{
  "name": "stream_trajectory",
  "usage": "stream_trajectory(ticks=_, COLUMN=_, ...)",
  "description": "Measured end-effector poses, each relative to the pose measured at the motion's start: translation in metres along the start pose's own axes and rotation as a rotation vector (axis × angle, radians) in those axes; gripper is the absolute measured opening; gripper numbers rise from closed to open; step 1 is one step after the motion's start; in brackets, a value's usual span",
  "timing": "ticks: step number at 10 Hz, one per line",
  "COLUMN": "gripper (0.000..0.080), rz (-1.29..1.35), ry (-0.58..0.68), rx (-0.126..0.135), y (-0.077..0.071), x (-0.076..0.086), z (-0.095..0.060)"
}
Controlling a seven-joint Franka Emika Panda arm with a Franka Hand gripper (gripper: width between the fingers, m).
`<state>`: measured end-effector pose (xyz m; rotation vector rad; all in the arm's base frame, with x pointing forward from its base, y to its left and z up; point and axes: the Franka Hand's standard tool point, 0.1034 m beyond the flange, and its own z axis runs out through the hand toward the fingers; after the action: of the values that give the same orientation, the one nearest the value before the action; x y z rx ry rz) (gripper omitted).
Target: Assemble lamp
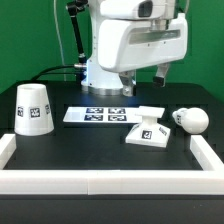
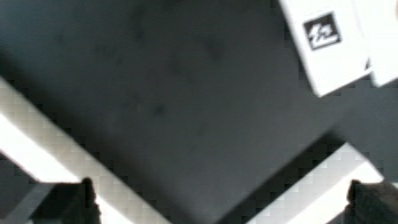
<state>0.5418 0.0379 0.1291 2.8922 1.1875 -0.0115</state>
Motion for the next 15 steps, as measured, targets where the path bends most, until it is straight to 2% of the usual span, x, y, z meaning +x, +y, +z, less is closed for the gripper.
stream_trajectory(ticks=2, gripper=0.0699, rz=0.06, ry=-0.012, rx=0.006, y=-0.013, x=-0.022, z=0.009)
stream_trajectory(ticks=3, gripper=0.0699, rz=0.072, ry=-0.015, rx=0.009, y=-0.018, x=-0.027, z=0.012)
stream_trajectory(ticks=6, gripper=0.0699, rz=0.104, ry=-0.014, rx=0.008, y=-0.017, x=-0.025, z=0.012)
stream_trajectory(ticks=8, gripper=0.0699, rz=0.226, ry=-0.015, rx=0.009, y=-0.018, x=-0.025, z=0.012)
stream_trajectory(ticks=11, gripper=0.0699, rz=0.669, ry=-0.029, rx=0.011, y=-0.034, x=-0.033, z=0.019)
stream_trajectory(ticks=15, gripper=0.0699, rz=0.888, ry=-0.031, rx=0.025, y=-0.04, x=-0.032, z=0.021)
